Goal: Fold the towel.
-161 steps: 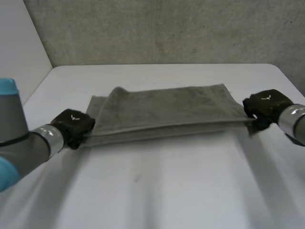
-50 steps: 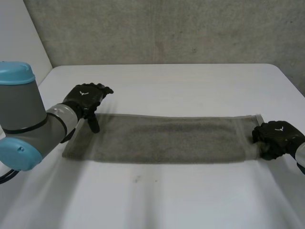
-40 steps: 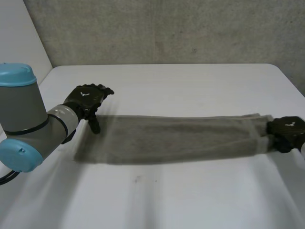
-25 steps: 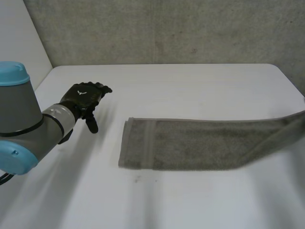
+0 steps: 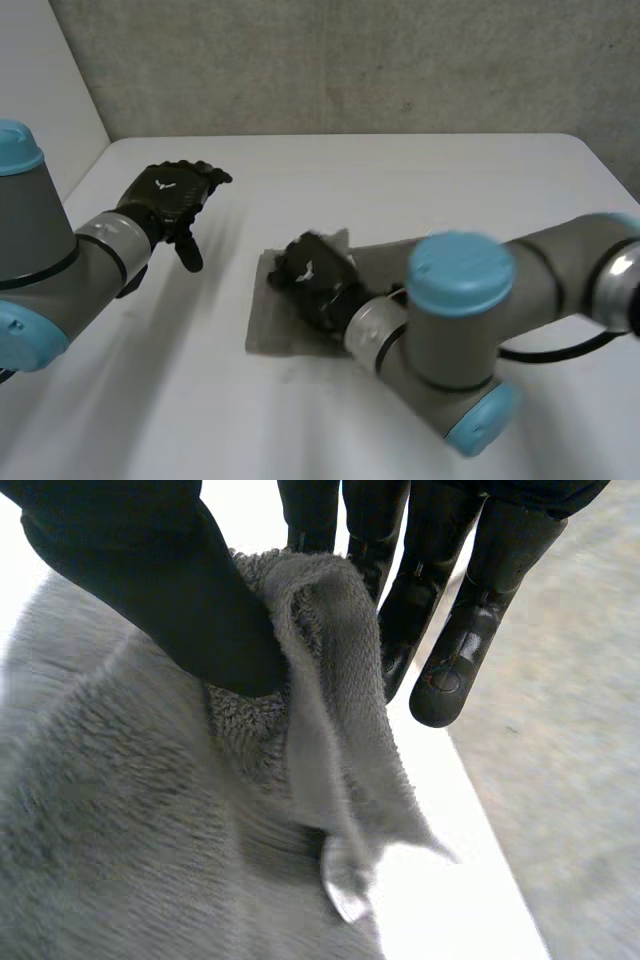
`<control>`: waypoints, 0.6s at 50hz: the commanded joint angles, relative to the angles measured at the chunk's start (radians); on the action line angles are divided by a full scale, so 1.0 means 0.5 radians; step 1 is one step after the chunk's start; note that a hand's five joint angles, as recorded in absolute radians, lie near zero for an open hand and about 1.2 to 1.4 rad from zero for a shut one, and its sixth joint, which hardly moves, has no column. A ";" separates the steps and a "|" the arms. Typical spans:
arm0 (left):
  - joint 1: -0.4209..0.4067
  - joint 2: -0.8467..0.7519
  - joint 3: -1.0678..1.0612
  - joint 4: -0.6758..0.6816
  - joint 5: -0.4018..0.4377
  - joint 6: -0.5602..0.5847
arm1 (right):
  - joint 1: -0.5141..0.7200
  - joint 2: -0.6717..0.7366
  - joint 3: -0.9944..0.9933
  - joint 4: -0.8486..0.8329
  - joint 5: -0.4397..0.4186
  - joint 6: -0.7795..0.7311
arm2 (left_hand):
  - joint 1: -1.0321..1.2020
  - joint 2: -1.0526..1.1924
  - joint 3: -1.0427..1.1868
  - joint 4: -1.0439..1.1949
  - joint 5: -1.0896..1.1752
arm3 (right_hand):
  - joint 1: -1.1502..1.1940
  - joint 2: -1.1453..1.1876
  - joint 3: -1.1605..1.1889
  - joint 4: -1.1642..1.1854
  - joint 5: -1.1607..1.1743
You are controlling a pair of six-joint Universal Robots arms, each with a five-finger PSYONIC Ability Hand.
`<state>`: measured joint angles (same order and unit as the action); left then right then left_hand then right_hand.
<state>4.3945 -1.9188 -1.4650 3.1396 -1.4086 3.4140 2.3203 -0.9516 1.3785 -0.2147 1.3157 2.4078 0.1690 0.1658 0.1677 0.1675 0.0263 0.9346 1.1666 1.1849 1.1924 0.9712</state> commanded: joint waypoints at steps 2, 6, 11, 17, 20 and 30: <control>-0.125 -0.034 0.049 0.108 -0.005 -0.005 | 0.053 0.087 0.007 -0.071 0.041 0.026 | 0.019 0.025 0.021 0.022 -0.045 | -1.520 -1.984 -2.021 -2.036 -1.942; -0.214 -0.083 0.095 0.124 -0.012 -0.005 | -0.005 0.001 0.050 -0.049 0.074 0.102 | 0.042 0.048 0.045 0.045 -0.022 | -1.520 -1.984 -2.021 -2.036 -1.942; -0.358 -0.142 0.166 0.127 -0.015 -0.054 | -0.290 -0.235 0.213 0.034 0.105 0.437 | 0.066 0.072 0.068 0.069 0.002 | -1.520 -1.984 -2.021 -2.036 -1.942; -0.518 -0.264 0.249 0.164 -0.015 -0.253 | -0.548 -0.450 0.480 0.193 0.062 0.710 | 0.071 0.078 0.074 0.074 0.008 | -1.520 -1.984 -2.021 -2.036 -1.942; -0.591 -0.380 0.301 0.170 -0.012 -0.327 | -0.679 -0.468 0.638 0.208 0.029 0.679 | 0.083 0.090 0.086 0.086 0.019 | -1.520 -1.984 -2.021 -2.036 -1.942; -0.665 -0.761 0.525 0.151 -0.070 -0.327 | -0.931 -0.462 0.931 0.086 0.019 0.446 | 0.101 0.107 0.103 0.104 0.037 | -1.224 -1.688 -1.724 -1.739 -1.646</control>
<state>4.0700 -2.2089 -1.2563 3.2225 -1.4246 3.2429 1.9067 -1.1950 1.7844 -0.1222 1.3185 2.7077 0.1780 0.1783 0.1779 0.1772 0.0263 0.2006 0.2179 0.2065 0.2262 0.0563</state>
